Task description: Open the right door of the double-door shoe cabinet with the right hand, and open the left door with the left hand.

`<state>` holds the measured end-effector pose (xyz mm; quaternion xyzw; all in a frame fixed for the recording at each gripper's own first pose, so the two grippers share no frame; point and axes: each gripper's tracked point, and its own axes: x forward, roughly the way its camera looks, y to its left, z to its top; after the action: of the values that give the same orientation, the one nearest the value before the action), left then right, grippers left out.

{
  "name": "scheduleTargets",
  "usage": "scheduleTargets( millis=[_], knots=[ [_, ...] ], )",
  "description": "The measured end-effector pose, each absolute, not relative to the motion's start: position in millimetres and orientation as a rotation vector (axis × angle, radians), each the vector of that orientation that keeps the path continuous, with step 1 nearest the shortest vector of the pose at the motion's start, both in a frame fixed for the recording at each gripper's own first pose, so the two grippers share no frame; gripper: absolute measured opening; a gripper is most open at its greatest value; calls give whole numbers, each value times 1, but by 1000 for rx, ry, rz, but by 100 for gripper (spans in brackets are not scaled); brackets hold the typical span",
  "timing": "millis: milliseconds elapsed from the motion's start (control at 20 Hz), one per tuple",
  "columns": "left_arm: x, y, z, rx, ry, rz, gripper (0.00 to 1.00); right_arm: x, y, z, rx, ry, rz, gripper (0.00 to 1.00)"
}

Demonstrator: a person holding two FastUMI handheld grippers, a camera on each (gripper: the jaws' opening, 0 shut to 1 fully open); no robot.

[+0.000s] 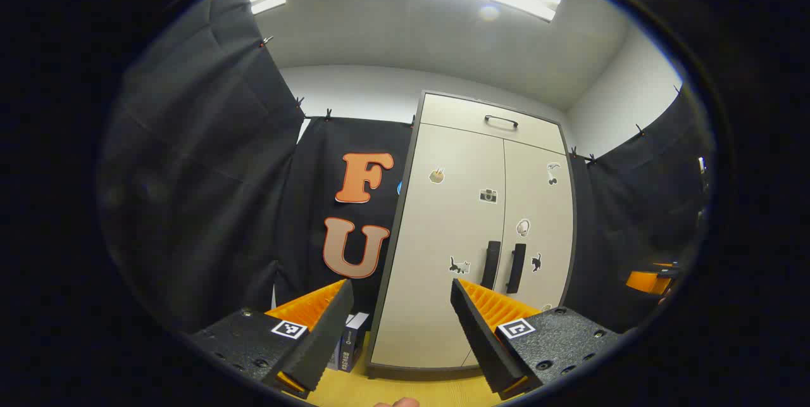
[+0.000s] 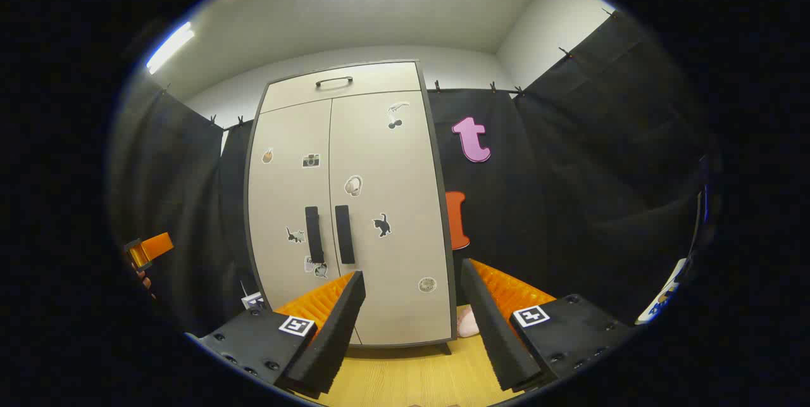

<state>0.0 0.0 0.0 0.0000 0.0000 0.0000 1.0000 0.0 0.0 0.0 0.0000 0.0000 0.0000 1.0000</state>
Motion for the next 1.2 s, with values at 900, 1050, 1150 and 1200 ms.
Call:
scheduleTargets(
  millis=[900, 1050, 1150, 1200],
  knots=[
    [2, 12, -12, -8, 26, 0, 94, -2, 11, -13, 6, 31, -5, 98],
    [2, 14, -13, -11, 23, 2, 94, -8, 15, -5, 35, -6, 10, 98],
    [1, 13, -15, -9, 29, -6, 94, -8, 14, -4, 33, -4, 4, 98],
    [1, 12, -18, -7, 32, -11, 94, -8, 14, -3, 29, -1, 4, 98]
  ],
)
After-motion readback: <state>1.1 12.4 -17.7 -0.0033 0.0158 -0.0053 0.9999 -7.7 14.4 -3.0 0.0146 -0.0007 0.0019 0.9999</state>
